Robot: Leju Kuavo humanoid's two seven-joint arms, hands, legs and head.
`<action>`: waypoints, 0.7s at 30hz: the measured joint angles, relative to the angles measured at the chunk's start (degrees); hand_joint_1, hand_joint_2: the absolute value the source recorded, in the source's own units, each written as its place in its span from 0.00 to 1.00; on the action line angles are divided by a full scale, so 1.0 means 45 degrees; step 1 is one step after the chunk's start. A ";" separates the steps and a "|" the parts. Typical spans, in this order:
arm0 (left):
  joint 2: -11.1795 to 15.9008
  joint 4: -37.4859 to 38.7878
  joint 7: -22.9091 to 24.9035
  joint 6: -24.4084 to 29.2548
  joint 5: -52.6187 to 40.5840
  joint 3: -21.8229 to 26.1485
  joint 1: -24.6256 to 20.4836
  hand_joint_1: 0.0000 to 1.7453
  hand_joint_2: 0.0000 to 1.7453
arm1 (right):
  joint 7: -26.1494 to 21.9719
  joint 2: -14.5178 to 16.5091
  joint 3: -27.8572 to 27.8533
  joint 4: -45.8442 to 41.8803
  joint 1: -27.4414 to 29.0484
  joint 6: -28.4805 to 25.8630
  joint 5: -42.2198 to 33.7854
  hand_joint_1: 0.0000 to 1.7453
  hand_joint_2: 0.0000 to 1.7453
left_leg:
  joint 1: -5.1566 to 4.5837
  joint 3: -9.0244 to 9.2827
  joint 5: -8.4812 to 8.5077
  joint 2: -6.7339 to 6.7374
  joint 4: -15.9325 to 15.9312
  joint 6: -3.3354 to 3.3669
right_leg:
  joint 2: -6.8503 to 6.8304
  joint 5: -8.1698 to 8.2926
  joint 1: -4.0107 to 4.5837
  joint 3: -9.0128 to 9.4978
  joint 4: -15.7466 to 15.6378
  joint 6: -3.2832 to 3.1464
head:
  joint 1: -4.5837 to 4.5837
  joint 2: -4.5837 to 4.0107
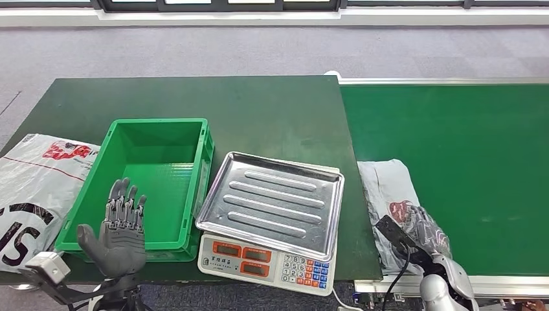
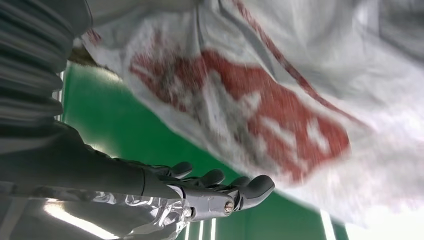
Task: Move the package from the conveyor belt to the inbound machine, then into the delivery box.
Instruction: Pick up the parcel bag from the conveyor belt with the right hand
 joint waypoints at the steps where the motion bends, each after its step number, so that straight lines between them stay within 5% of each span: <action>1: 0.0012 0.0044 0.0012 -0.0002 0.0038 0.0000 -0.0047 0.00 0.00 | 0.0074 0.0023 0.0090 0.0179 -0.0004 0.0110 0.0092 1.00 1.00 | 0.0000 0.0001 0.0000 0.0000 0.0000 0.0000 | 0.0000 0.0000 0.0000 0.0001 0.0000 0.0000 | 0.0000 0.0001; 21: 0.0114 0.0501 0.0253 -0.0123 0.0623 0.0000 -0.0398 0.00 0.00 | 0.0466 0.0368 0.1550 0.1950 -0.0552 0.0370 0.1023 1.00 1.00 | 0.0014 0.0102 -0.0024 0.0026 0.0003 -0.0021 | 0.0024 -0.0015 0.0026 0.0091 -0.0003 -0.0018 | -0.0001 0.0000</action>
